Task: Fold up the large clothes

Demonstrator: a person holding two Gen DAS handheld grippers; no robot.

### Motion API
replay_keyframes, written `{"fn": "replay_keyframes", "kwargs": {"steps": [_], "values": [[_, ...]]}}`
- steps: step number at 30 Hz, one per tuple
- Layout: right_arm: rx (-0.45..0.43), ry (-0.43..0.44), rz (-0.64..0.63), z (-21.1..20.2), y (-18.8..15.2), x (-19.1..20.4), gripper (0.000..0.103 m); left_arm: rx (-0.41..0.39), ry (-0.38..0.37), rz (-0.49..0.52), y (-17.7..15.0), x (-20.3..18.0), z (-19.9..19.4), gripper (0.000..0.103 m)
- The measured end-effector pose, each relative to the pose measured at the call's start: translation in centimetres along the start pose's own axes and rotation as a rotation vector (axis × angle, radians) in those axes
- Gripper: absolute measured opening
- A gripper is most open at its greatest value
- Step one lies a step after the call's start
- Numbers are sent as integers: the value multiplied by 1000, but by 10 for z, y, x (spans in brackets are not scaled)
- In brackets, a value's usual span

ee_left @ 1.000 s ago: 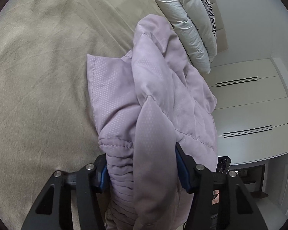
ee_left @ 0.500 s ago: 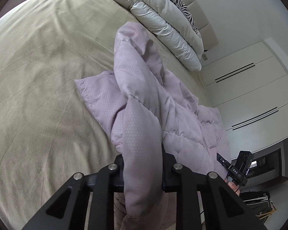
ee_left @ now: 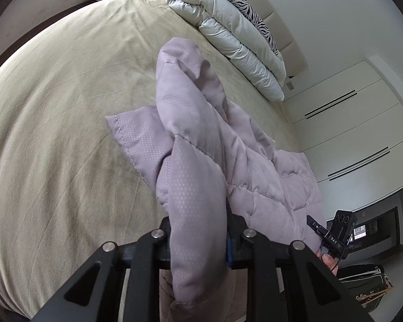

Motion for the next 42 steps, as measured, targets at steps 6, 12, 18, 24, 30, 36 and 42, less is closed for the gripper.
{"fn": "replay_keyframes", "kwargs": {"steps": [6,12,18,24,30,36,42], "values": [[78,-20,135,30,-39,-57,58,10,-28,-114,-13,51,24,45],[76,-26,244,47,-54,-74,78,-5,30,-84,-17,45,21,53],[51,-102,249,2,-63,-81,78,-95,107,-26,-15,30,-21,63],[-135,-293,152,-71,-34,-56,78,-279,250,123,-4,-14,-80,76],[-209,-247,-76,-76,-7,43,78,-325,302,375,-6,-97,-52,93],[-201,-287,-196,-58,-16,116,78,-352,387,472,-31,-145,-24,98],[-326,-449,-298,-81,-30,157,89,-691,529,621,-59,-193,-67,103]]}}
Point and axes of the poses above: each gripper's, at about its wrist camera, not at the fingertips, and z roughly the way its jaws point, x to its left, y to its top, the point moved 5 cm from there along z, roughly the way its jaws point, and after that the axes turned 4 degrees about -y, right-handed, at the moved point
